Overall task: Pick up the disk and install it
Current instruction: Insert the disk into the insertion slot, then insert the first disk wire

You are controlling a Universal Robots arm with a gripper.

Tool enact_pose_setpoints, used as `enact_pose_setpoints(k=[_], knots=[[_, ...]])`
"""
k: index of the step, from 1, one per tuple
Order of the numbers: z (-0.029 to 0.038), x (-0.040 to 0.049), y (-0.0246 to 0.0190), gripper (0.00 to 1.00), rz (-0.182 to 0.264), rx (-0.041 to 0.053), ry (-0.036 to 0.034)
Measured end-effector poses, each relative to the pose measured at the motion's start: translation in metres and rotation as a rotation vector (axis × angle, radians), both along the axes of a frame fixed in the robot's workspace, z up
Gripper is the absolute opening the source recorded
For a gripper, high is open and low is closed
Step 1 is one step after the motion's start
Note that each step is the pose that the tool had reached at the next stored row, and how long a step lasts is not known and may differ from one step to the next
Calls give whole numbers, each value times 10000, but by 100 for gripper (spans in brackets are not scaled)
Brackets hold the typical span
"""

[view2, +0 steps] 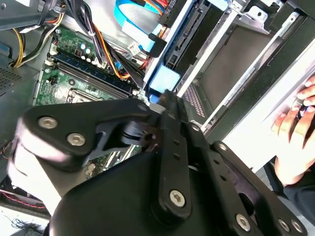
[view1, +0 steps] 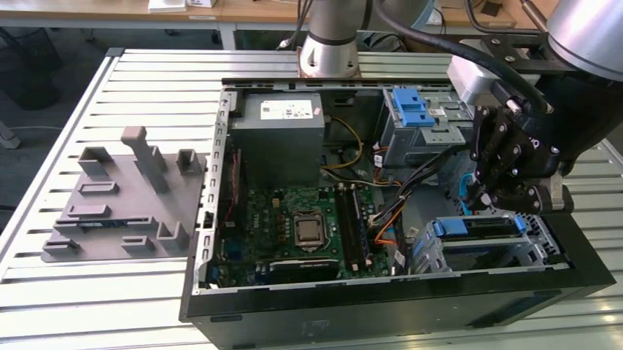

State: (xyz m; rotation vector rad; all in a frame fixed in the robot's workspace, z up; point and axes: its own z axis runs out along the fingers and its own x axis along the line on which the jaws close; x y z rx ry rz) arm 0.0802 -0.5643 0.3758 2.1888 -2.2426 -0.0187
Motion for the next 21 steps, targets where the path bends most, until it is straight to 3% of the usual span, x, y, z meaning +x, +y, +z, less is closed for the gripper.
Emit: enact_pose_setpoints(k=[1, 3, 17, 21], knots=[[0, 0, 0, 13, 0, 0, 0], [0, 0, 0, 11, 0, 0, 0], [-3, 0, 0, 11, 0, 1, 0], [-4, 44, 0, 11, 0, 2, 0]])
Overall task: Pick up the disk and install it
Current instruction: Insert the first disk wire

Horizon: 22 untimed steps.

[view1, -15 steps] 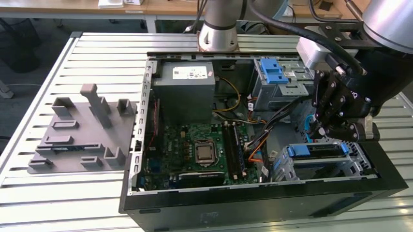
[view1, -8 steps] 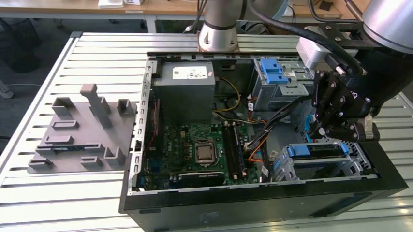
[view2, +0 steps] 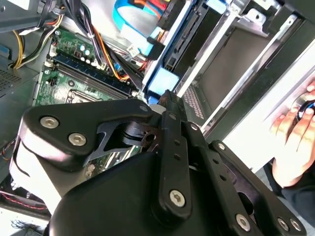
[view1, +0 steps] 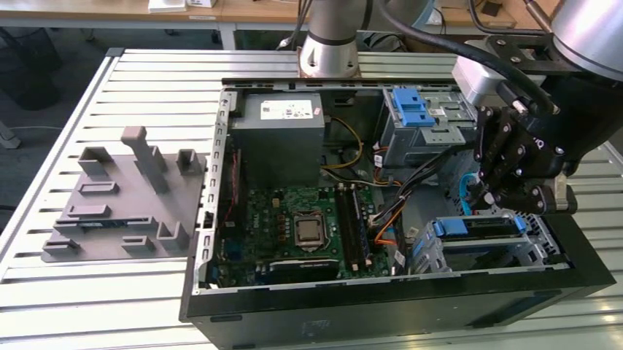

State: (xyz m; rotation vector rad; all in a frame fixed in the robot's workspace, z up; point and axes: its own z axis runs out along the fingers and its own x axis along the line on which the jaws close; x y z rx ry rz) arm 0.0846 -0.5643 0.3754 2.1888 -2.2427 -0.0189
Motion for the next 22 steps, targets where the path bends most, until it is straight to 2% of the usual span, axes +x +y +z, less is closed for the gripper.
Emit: enact_pose_setpoints(k=[10, 13, 19, 22], knots=[[-3, 321, 6, 11, 0, -2, 0], [-4, 400, 20, 11, 1, 0, 0], [-7, 477, 134, 11, 1, -2, 0], [-14, 500, 166, 11, 2, -2, 0]])
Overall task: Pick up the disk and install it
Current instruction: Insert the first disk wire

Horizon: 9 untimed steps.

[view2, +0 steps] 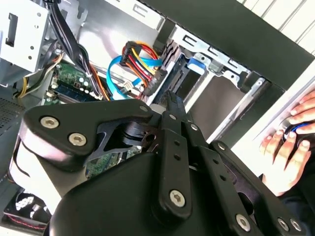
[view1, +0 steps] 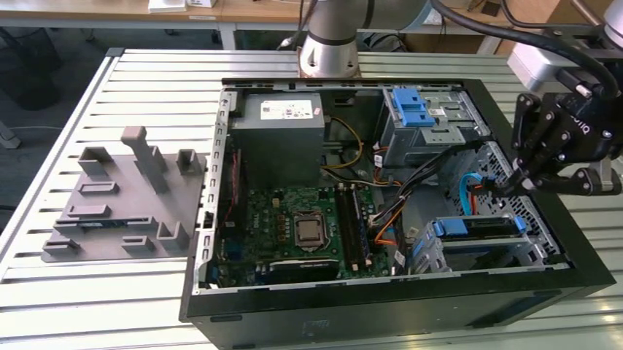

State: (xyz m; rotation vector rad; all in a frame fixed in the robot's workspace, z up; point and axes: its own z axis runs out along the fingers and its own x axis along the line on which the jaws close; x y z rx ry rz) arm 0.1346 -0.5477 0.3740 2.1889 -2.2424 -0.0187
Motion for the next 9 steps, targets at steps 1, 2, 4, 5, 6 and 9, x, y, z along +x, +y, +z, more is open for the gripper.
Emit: enact_pose_setpoints(k=[1, 2, 4, 5, 6, 9], knots=[[-4, 0, 5, 11, -1, 2, 0], [-6, 0, 7, 11, -2, 4, -1], [-6, 0, 7, 11, -1, 2, -1], [-6, 0, 7, 11, -1, 0, -1], [-6, 0, 7, 11, -1, 0, -1], [-8, 1, 22, 11, -1, -16, -1]])
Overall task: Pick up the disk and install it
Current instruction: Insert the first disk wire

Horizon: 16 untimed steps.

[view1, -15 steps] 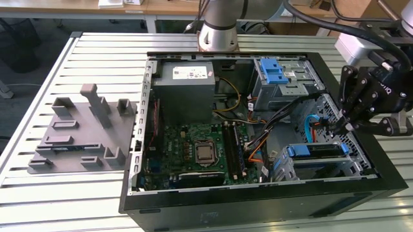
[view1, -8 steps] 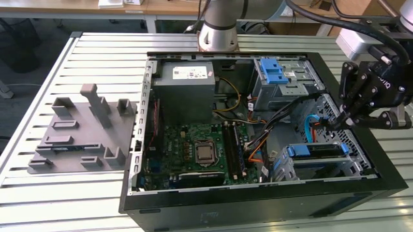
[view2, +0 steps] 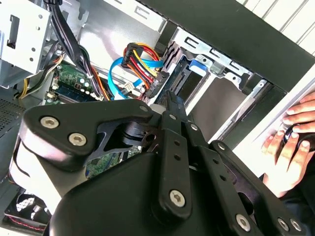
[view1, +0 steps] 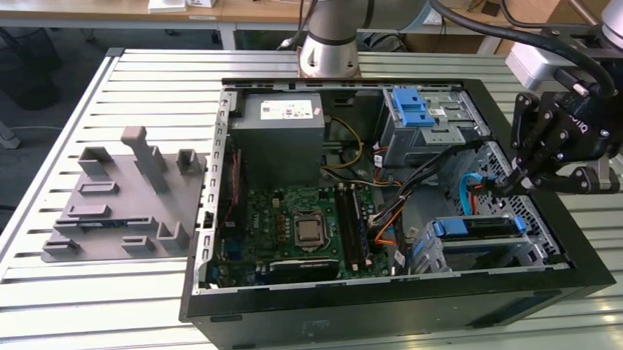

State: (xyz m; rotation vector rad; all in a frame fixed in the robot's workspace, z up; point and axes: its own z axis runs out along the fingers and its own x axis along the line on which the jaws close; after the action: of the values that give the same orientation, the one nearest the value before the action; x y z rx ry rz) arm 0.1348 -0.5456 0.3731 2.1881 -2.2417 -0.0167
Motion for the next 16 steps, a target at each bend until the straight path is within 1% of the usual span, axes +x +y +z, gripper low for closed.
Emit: enact_pose_setpoints(k=[2, 3, 8, 10, 11, 16], knots=[[-7, 0, 21, 11, -1, -15, 0], [-11, 0, 31, 17, -1, -19, -1], [-36, 4, 77, 17, 0, -23, -1], [-46, 4, 85, 18, 0, -23, -2], [-52, 4, 88, 25, 0, -24, -2], [-86, 4, 100, 25, 0, -28, -8]])
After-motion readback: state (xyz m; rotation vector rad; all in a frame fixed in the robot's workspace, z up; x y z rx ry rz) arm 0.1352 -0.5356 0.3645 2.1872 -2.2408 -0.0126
